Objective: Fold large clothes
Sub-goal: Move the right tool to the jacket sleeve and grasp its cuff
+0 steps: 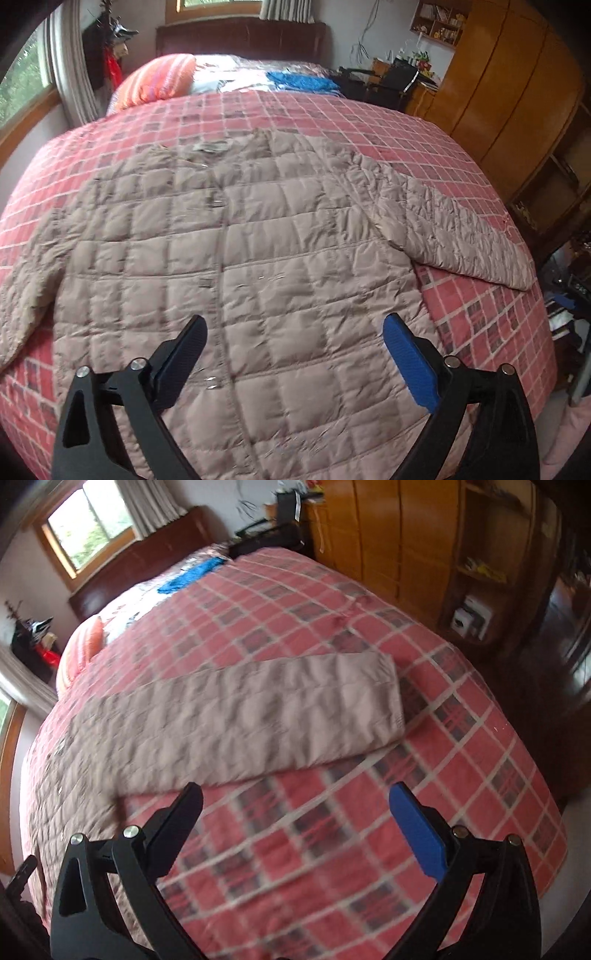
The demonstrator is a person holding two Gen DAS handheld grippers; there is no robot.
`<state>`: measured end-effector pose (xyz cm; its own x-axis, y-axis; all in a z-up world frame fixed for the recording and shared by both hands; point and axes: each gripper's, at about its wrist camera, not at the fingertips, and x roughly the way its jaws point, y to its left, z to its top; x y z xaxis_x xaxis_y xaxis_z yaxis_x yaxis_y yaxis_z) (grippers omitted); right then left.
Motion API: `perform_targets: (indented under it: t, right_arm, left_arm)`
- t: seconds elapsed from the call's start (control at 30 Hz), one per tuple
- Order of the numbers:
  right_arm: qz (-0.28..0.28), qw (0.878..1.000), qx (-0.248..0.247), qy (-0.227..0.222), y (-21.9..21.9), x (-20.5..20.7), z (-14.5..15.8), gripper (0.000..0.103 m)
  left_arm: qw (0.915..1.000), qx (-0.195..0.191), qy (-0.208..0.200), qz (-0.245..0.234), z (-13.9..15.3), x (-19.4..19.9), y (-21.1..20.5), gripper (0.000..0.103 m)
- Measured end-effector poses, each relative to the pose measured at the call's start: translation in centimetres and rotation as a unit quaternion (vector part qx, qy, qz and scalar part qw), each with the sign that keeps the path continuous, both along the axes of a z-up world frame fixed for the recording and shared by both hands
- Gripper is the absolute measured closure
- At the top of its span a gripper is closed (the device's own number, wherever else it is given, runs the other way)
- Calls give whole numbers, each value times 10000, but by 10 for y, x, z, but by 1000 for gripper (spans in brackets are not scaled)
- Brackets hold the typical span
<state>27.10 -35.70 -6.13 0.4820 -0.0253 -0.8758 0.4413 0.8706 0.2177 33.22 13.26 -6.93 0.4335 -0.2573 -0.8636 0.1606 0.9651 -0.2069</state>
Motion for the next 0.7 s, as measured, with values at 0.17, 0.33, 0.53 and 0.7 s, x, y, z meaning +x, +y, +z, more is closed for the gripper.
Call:
perform_targets:
  t: [0.17,0.33,0.53,0.7]
  right_arm:
    - [-240,9983,379,365,-58,29,-43,3]
    - [-436,9960,718,311,-84,38,-61,3]
    - [-236,9968,695,321,-88,47,-71,3]
    - [-275,9956,774,451,-86,57,-76,22]
  left_arm:
    - [9984,-332,442,-140,-31,51,-33,14]
    - [9944,-670,790,-198,-55,83,-50,24]
    - [9876,-1099,1112,-175,-75,103,-47,39]
    - [9786,-1466,1444,-52,-95,111,-37,61]
